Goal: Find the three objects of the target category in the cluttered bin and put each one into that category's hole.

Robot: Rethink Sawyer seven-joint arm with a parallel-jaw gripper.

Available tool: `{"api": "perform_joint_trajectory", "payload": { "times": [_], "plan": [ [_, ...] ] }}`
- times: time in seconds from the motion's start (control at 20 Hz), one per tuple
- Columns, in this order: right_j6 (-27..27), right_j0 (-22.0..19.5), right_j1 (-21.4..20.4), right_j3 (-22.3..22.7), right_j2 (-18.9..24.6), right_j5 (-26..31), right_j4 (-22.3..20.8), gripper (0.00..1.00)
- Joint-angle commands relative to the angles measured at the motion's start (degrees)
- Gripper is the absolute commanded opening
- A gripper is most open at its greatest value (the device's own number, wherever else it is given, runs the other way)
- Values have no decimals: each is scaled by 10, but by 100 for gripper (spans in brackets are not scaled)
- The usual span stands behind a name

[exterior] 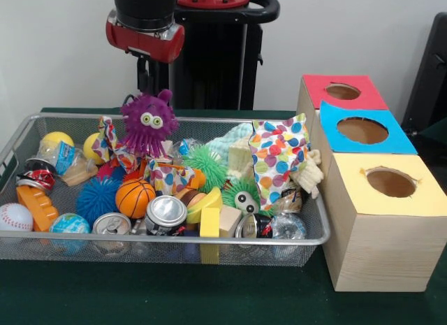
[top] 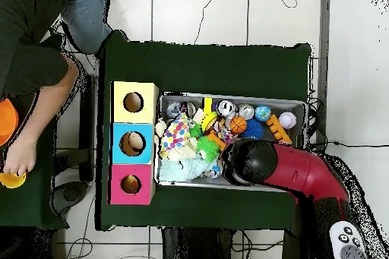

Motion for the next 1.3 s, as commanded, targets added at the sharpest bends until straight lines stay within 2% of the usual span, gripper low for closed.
{"api": "perform_joint_trajectory", "payload": {
  "times": [0.05, 0.45, 0.8, 1.3],
  "plan": [
    [57, -2, 13, 4, 13, 20, 20, 0],
    [40, -15, 10, -2, 14, 29, 18, 0],
    [-3, -42, -4, -8, 20, 55, 11, 0],
    [-59, -84, -55, 22, 35, 88, 7, 0]
  ]
}}
